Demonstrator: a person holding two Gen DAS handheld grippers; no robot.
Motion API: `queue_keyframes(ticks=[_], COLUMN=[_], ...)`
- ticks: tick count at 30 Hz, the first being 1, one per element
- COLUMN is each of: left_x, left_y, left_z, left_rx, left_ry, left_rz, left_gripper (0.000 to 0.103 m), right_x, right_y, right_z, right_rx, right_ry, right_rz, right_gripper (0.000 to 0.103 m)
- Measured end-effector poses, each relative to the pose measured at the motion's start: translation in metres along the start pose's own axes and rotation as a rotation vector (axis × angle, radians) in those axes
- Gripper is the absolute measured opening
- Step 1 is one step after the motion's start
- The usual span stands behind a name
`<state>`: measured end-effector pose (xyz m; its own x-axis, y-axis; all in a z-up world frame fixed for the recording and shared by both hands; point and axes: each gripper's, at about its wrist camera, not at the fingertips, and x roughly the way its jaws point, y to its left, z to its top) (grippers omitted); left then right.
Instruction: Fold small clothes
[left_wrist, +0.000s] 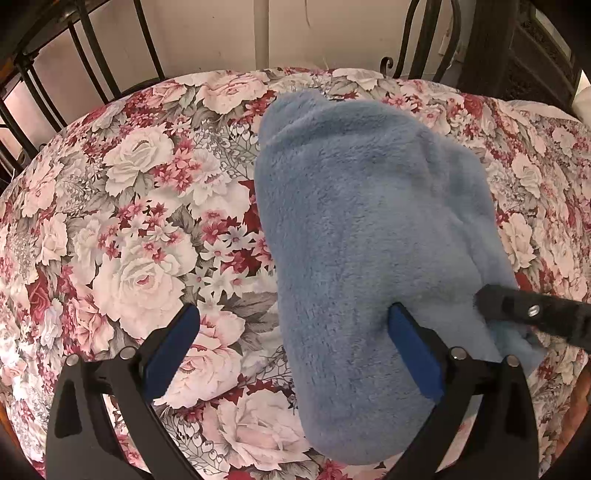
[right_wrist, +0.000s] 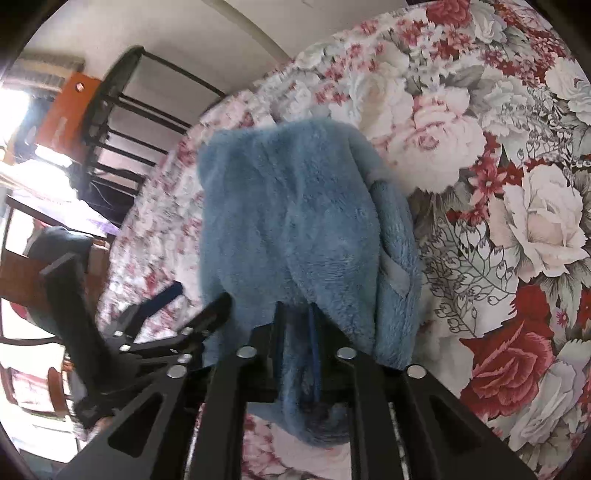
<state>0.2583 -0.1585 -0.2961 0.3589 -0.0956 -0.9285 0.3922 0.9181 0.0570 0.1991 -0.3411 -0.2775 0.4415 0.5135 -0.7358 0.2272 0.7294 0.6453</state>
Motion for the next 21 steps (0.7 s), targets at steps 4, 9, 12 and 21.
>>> queue_keyframes(ticks=[4,9,12,21], left_x=[-0.007,-0.018,-0.023,-0.013], left_y=[-0.004,-0.008,-0.010,-0.013], left_z=[0.000,0.001,0.001,-0.002], left_rx=[0.013,0.022,0.023,0.018], left_ry=[-0.011,-0.028,-0.039,-0.007], left_rz=[-0.014,-0.066,-0.085,-0.139], left_gripper=[0.098,0.098,0.098,0.098], right_x=[-0.018,-0.031,-0.035,-0.033], right_y=[0.006,-0.006,-0.016,-0.041], right_z=[0.003,0.006,0.005,0.004], right_rx=[-0.021,-0.001,0.018,0.072], right_ry=[-0.061,-0.107,-0.118,-0.125], right_rz=[-0.003,-0.025,-0.042,-0.029], right_gripper=[0.045,0.059,0.065,0.075])
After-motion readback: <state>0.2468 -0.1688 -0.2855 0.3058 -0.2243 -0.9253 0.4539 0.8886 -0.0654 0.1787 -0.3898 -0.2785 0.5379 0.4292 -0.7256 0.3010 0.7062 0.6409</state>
